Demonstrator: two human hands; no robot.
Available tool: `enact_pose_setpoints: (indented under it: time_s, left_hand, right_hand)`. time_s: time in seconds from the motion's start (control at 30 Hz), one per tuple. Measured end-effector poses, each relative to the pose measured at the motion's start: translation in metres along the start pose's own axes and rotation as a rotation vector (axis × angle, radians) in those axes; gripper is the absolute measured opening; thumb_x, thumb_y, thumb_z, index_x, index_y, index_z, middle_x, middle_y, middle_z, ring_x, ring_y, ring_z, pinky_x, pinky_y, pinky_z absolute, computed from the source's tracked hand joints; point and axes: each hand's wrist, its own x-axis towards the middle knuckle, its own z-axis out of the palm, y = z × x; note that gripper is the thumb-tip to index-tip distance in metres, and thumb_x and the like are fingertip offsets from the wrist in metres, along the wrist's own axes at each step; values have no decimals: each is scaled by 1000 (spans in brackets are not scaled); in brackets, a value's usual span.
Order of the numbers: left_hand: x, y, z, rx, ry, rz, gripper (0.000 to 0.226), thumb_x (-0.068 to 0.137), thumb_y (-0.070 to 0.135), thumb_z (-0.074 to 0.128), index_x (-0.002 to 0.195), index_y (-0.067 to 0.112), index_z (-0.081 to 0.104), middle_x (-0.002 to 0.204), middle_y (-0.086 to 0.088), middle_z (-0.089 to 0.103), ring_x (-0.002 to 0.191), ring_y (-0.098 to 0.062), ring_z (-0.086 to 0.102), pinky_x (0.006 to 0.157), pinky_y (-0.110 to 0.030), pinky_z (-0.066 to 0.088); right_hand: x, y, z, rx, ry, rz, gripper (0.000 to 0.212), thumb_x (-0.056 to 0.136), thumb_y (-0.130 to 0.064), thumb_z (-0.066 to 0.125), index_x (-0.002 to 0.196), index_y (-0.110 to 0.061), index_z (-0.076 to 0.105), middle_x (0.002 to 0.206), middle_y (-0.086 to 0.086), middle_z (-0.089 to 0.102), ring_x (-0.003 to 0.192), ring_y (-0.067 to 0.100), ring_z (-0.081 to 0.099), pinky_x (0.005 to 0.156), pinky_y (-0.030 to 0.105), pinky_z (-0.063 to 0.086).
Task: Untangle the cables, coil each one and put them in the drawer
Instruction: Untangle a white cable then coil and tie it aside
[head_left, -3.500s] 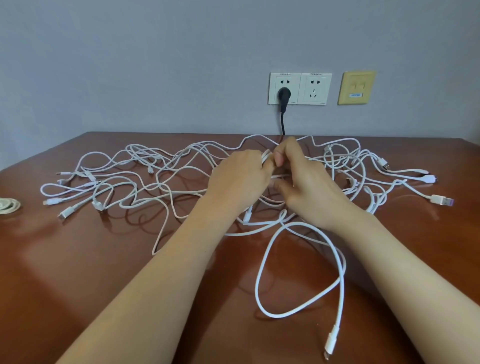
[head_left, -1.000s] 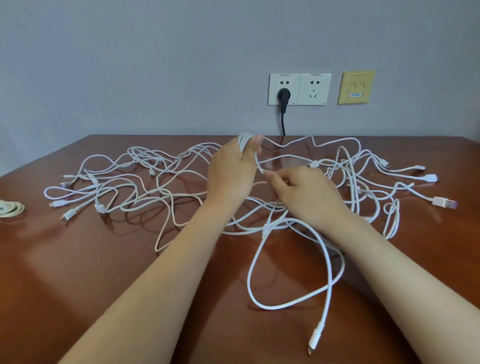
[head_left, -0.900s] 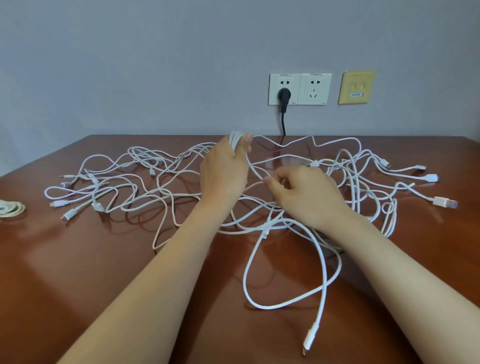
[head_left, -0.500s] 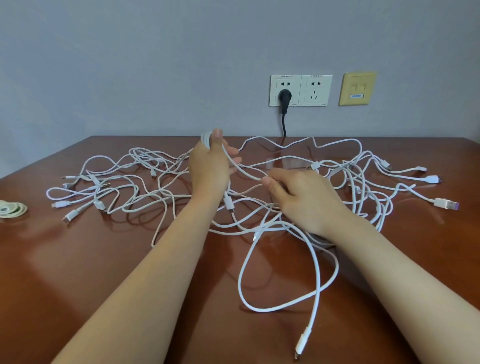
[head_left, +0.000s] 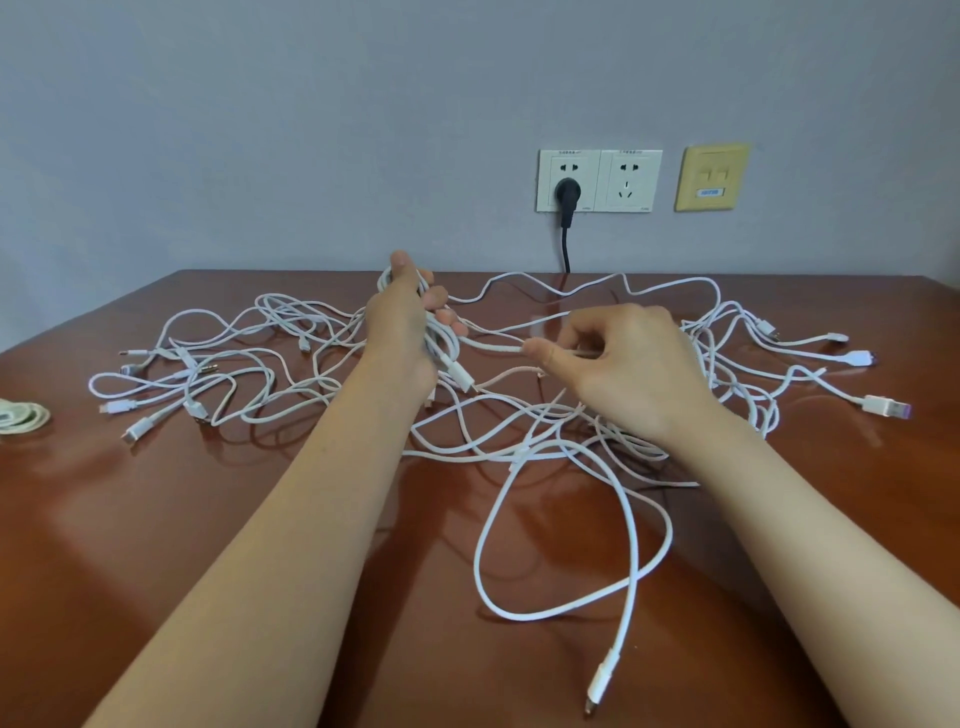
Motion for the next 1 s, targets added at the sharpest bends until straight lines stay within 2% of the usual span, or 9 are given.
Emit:
enact_pose_setpoints:
  time_s: [0.17, 0.33, 0.5, 0.6, 0.67, 0.8, 0.87, 0.93, 1.0]
  left_hand:
    - [-1, 2, -2, 136, -7, 5, 42, 99, 46, 33, 70, 16, 41, 35, 9, 30, 27, -5, 27, 34, -9, 26]
    - [-5, -7, 4, 371, -32, 9, 42, 99, 45, 33, 69, 18, 43, 35, 10, 28, 27, -5, 27, 35, -7, 24]
    - [-7, -10, 7, 438, -95, -11, 39, 99, 42, 34, 73, 15, 44, 34, 9, 35, 25, -5, 32, 33, -9, 29]
    - [-9, -9, 6, 425, -123, -37, 37, 99, 40, 37, 76, 13, 47, 44, 3, 53, 33, -10, 53, 40, -17, 46]
    - [-13, -10, 5, 516, -162, -45, 36, 98, 43, 36, 82, 14, 49, 50, 3, 64, 43, -12, 63, 41, -19, 49]
    - [-20, -17, 8, 837, -399, -59, 53, 86, 64, 26, 86, 17, 50, 55, 7, 66, 31, -6, 48, 34, -13, 38]
    - [-24, -20, 9, 879, -582, -119, 67, 66, 78, 26, 82, 17, 48, 52, 9, 59, 29, -4, 38, 33, -11, 33]
    - [-29, -21, 9, 843, -778, -156, 81, 38, 84, 41, 81, 16, 45, 52, 11, 50, 30, -2, 32, 34, -11, 31]
    - [-31, -23, 9, 849, -889, -149, 88, 27, 85, 58, 81, 17, 45, 54, 11, 46, 33, -2, 31, 36, -12, 32]
  right_hand:
    - [-2, 1, 0, 89, -39, -65, 28, 83, -44, 62, 60, -30, 55, 47, -8, 48, 53, 8, 45, 54, 25, 30]
    - [-3, 0, 5, 182, -58, -126, 26, 82, -40, 65, 59, -36, 55, 46, 1, 48, 49, 17, 39, 52, 27, 31]
    - [-1, 0, 3, 386, -59, -63, 23, 87, -26, 63, 67, -15, 62, 59, 16, 52, 51, 6, 37, 53, 20, 30]
    - [3, 1, -2, 607, 13, 36, 29, 92, -19, 56, 64, -12, 53, 53, 0, 45, 52, 4, 37, 55, 19, 31]
    - [5, 2, -5, 727, 51, 87, 34, 94, -15, 51, 61, -15, 46, 48, -13, 37, 47, 0, 32, 51, 14, 29]
    - [9, 4, -4, 837, 97, 193, 39, 97, -14, 44, 59, -16, 42, 40, -16, 34, 40, -1, 30, 45, 11, 28]
    - [11, 6, -4, 816, 101, 243, 38, 98, -20, 42, 60, -17, 41, 37, -16, 35, 36, 0, 30, 44, 13, 27]
    - [12, 8, -3, 779, 96, 276, 38, 98, -25, 42, 61, -17, 41, 36, -16, 37, 35, 0, 30, 44, 14, 27]
    - [13, 9, -3, 736, 105, 294, 38, 98, -27, 43, 61, -17, 42, 35, -15, 37, 34, 0, 31, 41, 12, 27]
